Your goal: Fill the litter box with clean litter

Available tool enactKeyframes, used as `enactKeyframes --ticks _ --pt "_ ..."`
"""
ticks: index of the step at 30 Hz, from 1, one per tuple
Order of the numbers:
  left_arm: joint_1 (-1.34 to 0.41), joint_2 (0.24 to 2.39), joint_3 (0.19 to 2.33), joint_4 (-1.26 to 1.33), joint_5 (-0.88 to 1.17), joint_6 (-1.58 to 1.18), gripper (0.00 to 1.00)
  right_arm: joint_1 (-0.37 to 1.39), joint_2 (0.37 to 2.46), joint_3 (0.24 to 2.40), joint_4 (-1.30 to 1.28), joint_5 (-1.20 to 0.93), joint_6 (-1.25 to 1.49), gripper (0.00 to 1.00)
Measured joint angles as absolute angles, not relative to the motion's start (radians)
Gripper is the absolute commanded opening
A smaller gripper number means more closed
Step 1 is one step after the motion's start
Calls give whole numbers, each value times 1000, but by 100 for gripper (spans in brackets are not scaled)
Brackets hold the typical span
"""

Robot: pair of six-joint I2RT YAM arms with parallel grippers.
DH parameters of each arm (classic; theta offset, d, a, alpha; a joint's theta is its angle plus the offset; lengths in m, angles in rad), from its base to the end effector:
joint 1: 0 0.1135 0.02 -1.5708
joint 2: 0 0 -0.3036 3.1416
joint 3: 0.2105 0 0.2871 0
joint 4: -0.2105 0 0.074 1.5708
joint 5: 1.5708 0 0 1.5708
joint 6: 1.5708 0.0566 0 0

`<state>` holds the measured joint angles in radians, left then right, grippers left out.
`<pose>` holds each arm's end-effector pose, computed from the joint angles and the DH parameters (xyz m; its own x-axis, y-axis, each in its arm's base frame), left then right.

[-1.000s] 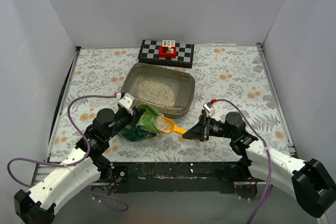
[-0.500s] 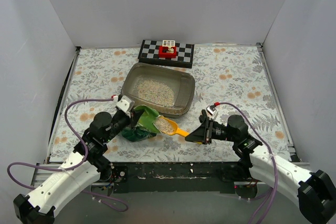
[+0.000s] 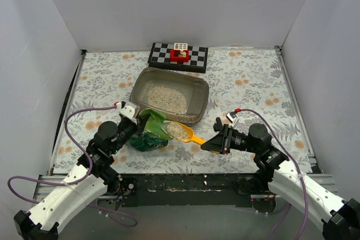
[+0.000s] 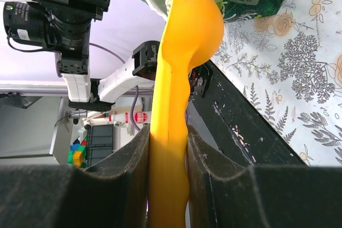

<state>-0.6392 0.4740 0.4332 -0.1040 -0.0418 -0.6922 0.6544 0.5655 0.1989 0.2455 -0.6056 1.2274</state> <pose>0.1315 -0.0948 0.2817 -0.4484 -0.4612 -0.7656 0.3594 0.6912 -0.6269 0.1128 0.1272 0.2170 -0.9257 0.2656 -0.2695 -0.2292 0.1731 0.9579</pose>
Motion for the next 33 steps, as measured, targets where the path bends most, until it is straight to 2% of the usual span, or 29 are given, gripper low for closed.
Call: enactKeyframes --ticks 13,33 --pt "-643 491 434 -101 -126 -707 0 654 520 298 104 -578 1254 1" --pt "-644 508 434 -96 -126 -714 0 654 573 434 99 -497 1306 1"
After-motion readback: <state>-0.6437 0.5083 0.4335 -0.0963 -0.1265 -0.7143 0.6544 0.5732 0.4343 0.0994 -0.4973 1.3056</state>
